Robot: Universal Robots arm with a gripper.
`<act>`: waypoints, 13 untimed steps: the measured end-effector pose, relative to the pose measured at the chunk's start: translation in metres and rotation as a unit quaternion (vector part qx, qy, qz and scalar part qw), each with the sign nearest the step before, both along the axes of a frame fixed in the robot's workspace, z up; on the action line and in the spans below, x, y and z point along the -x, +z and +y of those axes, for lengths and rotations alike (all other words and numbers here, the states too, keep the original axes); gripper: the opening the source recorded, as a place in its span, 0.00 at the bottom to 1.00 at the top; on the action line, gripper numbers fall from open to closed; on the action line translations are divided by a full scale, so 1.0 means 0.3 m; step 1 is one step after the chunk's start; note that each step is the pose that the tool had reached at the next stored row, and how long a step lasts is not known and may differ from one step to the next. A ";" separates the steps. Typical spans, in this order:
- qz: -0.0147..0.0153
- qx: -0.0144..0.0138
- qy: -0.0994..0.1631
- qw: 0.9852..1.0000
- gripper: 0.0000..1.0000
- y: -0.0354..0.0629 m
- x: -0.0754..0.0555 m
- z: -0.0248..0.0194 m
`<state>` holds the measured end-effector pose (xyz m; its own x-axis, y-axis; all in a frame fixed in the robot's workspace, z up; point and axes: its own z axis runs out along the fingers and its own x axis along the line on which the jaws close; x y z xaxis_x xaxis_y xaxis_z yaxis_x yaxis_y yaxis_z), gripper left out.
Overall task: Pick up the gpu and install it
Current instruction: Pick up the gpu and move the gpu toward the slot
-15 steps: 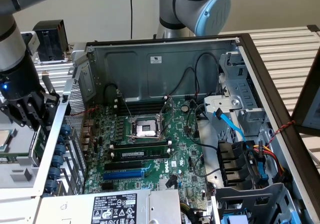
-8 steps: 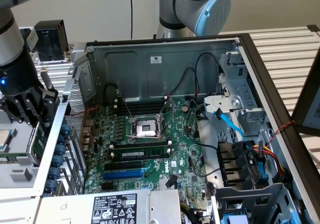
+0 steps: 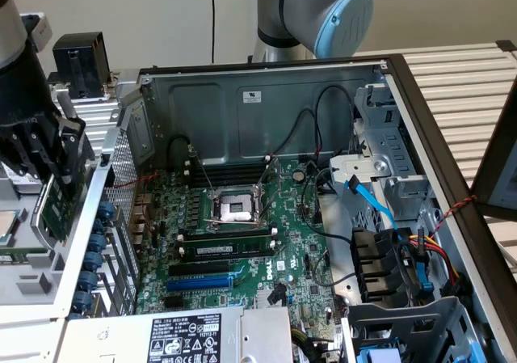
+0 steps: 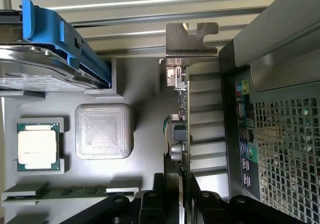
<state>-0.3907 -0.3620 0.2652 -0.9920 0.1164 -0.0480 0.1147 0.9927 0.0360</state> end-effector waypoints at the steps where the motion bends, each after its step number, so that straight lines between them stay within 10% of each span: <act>1: 0.000 0.000 0.000 1.000 0.28 0.014 0.000 0.000; 13: 0.003 0.000 0.000 1.000 0.28 0.196 -0.001 0.000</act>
<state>-0.3905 -0.3621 0.3241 -0.9924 0.1156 -0.0416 0.1141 0.9928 0.0353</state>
